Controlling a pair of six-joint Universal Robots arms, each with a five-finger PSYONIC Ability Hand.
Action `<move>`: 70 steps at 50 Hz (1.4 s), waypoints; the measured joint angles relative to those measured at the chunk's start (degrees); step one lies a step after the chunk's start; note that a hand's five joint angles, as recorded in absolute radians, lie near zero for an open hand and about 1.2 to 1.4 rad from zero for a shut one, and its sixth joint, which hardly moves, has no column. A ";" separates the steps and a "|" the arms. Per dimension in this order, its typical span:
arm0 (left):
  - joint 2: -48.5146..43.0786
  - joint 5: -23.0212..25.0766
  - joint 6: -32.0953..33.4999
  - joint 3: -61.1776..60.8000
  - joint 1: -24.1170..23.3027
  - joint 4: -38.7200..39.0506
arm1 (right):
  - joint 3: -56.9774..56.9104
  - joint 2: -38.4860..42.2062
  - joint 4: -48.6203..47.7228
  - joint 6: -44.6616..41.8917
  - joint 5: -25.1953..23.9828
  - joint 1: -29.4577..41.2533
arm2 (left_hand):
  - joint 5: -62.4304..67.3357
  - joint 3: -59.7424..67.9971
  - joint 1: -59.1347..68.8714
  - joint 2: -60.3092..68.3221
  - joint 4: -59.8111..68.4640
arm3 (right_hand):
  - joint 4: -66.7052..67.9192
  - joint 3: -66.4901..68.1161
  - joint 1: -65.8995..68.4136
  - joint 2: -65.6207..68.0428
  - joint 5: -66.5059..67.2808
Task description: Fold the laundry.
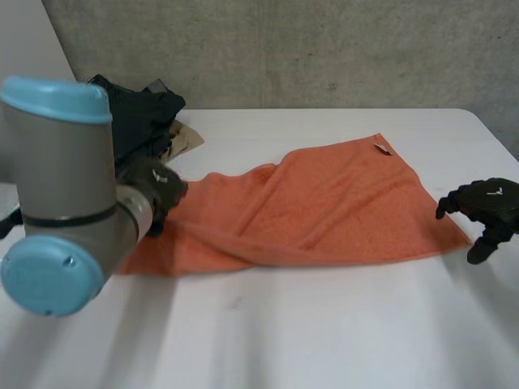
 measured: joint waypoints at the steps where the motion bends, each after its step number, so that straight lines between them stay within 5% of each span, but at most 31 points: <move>1: -0.57 -0.04 -0.20 1.39 0.23 0.23 | 0.45 0.31 -1.52 1.32 -0.05 0.26 | 0.00 0.00 0.00 0.00 0.00 | 0.00 0.00 0.00 0.00 0.00; 26: -13.24 -0.97 -3.35 18.84 3.81 -2.43 | -2.69 12.19 -16.38 7.88 4.60 7.10 | 0.00 0.00 0.00 0.00 0.00 | 7.02 6.72 5.80 6.75 8.85; 32: -12.93 -0.84 -3.54 18.38 4.13 -2.42 | -5.21 15.39 -18.08 7.28 6.94 8.37 | 0.00 0.00 0.00 0.00 0.00 | 16.53 16.18 16.39 16.47 18.04; 35: -12.39 -0.70 -3.93 17.62 4.12 -2.47 | -6.98 16.98 -18.51 7.06 8.62 8.74 | 0.00 0.00 0.00 0.00 0.00 | 37.01 36.55 36.15 37.41 37.96; 42: -9.54 -0.47 -5.18 13.46 3.51 -3.45 | -6.55 14.66 -17.50 7.23 10.17 7.63 | 0.00 0.00 0.00 0.00 0.00 | 40.41 39.43 36.47 39.24 40.19; 49: -3.29 1.22 -5.22 2.67 1.94 -6.18 | -4.09 7.43 -9.55 1.45 6.51 2.11 | 0.04 0.00 0.00 0.00 0.00 | 40.44 39.43 36.47 39.24 40.19; 60: 5.29 4.71 1.03 -18.24 -2.21 -10.11 | -3.30 -0.67 30.55 -33.32 7.28 -10.35 | 0.04 0.00 0.00 0.00 0.00 | 40.61 39.65 36.47 39.24 41.77; 66: 5.53 4.50 1.82 -18.65 -2.96 -9.33 | -3.48 -0.79 33.05 -35.17 7.26 -9.66 | 0.04 0.00 0.00 0.00 0.00 | 40.61 39.65 36.47 39.24 41.91; 70: 3.26 3.49 1.91 -13.60 -1.91 -7.27 | -5.44 0.69 25.77 -28.80 6.93 -6.54 | 0.00 0.00 0.00 0.00 0.00 | 40.62 39.65 36.47 39.24 41.91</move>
